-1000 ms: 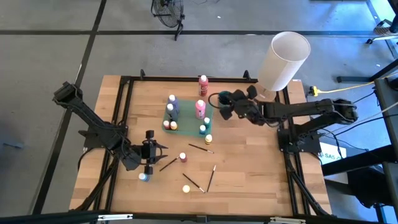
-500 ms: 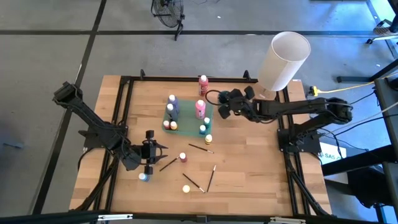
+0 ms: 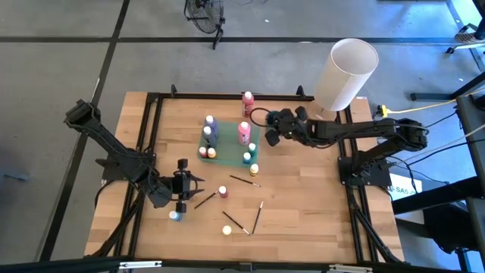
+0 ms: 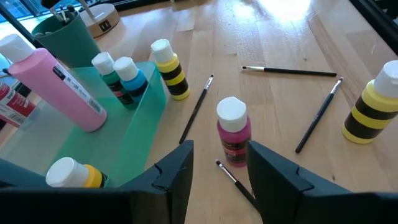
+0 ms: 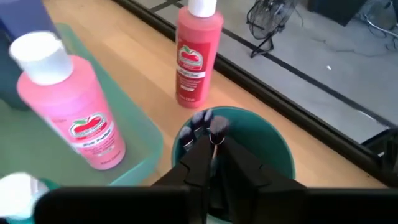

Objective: Pick & Place Paint Supplies
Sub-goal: Put the black paint brush into the dark green cup, then put the top small yellow paint bottle into the green bin

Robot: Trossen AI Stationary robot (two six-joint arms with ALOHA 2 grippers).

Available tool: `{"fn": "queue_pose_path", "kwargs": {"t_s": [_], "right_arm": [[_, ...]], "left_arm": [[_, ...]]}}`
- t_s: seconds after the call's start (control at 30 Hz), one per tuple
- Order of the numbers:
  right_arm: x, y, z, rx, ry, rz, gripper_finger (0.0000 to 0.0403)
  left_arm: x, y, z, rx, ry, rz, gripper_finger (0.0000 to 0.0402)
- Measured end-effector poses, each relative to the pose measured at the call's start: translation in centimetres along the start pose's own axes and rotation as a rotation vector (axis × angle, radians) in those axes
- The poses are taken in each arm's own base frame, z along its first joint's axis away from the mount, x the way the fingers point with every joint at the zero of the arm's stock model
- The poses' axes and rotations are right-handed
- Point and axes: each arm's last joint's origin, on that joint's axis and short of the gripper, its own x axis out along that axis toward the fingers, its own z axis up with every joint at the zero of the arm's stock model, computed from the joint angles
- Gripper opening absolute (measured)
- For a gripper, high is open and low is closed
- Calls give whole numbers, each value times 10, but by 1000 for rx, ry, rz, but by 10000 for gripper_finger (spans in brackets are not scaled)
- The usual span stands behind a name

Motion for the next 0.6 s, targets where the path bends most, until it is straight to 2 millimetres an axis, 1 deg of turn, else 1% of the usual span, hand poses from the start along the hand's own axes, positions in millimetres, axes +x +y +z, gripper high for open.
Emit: {"fn": "queue_pose_path", "kwargs": {"t_s": [0.17,0.4,0.47,0.6], "right_arm": [[1,-2,1,27,-1,-10,76],[1,-2,1,45,-3,-9,143],[1,-1,2,25,-11,-6,160],[-3,3,9,-31,-49,-1,174]], "left_arm": [[0,0,0,0,0,0,143],[0,0,0,4,4,1,143],[0,0,-1,5,5,1,143],[0,0,-1,5,5,1,143]]}}
